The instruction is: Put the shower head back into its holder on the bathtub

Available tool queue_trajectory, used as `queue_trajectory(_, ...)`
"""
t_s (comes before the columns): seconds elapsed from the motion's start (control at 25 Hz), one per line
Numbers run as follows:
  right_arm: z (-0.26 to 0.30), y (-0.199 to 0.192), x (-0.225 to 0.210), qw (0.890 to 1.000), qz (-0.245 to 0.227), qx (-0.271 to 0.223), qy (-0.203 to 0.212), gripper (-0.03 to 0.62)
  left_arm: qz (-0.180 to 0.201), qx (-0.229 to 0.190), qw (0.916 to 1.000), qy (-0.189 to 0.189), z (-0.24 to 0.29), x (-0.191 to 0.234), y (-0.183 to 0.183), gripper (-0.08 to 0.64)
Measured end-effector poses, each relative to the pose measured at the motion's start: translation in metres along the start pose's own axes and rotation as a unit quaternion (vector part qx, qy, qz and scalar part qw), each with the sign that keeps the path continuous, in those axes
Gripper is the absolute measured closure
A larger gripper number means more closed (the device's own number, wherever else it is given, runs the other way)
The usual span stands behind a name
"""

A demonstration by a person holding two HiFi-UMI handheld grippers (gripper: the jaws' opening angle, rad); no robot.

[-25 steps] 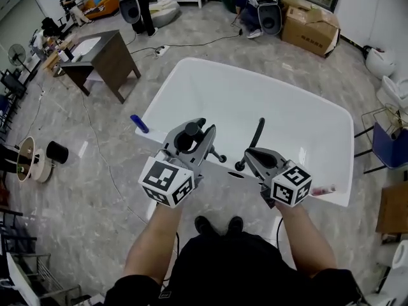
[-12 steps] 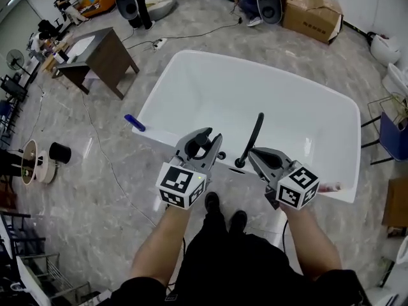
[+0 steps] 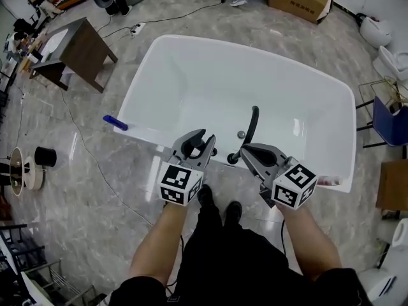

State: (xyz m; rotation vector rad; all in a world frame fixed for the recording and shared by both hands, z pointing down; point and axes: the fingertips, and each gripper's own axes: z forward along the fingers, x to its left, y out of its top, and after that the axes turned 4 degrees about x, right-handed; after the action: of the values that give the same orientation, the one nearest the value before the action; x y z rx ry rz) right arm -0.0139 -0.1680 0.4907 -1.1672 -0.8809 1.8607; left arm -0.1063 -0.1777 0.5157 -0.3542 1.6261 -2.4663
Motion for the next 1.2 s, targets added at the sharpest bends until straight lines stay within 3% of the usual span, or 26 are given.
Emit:
queue_trajectory(0.4,0.012,-0.02,-0.016,1.0,0.026,0.01,-0.014,0.577,-0.041,0.081,0.9958,-0.012,0.044,0.018,-0.078,0.445)
queue_trajectory(1.2,0.008,-0.05,-0.031,0.996,0.065,0.025,-0.047,0.577,-0.026,0.197,0.979,-0.044,0.096,0.013,-0.176,0.44)
